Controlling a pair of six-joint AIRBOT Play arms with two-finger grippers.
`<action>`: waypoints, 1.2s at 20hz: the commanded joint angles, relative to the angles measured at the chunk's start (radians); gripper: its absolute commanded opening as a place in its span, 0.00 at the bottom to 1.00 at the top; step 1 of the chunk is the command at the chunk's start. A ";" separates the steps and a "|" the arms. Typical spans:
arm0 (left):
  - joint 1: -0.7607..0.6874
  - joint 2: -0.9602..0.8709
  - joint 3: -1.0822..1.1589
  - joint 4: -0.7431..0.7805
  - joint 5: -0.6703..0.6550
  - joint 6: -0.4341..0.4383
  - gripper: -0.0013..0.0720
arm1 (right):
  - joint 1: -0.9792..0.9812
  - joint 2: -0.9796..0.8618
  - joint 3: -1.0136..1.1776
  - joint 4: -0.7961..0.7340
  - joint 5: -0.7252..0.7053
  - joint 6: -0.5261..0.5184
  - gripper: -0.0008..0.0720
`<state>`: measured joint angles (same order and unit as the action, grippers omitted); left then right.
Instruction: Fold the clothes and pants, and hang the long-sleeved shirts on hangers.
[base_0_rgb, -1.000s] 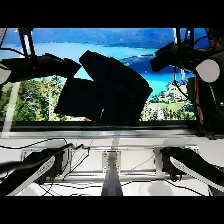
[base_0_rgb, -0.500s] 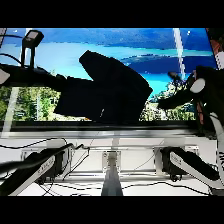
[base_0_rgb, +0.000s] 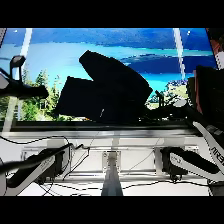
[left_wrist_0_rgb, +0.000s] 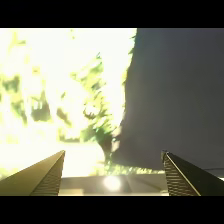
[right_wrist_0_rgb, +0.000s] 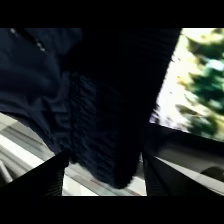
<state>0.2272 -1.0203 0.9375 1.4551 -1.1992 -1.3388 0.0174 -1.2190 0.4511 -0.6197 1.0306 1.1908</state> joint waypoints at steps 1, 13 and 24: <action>0.147 -0.022 -0.104 -0.035 0.000 -0.038 0.96 | 0.040 -0.062 -0.013 0.066 -0.025 0.008 0.70; 0.220 -0.203 -0.294 -0.353 0.214 0.113 0.96 | 0.039 -0.076 0.035 0.056 0.026 -0.060 0.68; 0.218 -0.319 -0.294 -0.613 0.349 0.249 0.08 | 0.039 -0.077 0.132 -0.294 0.111 0.045 0.68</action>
<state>0.4458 -1.3197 0.6422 0.9363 -0.8654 -1.1645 0.0555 -1.2949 0.5724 -0.8204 1.0878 1.2190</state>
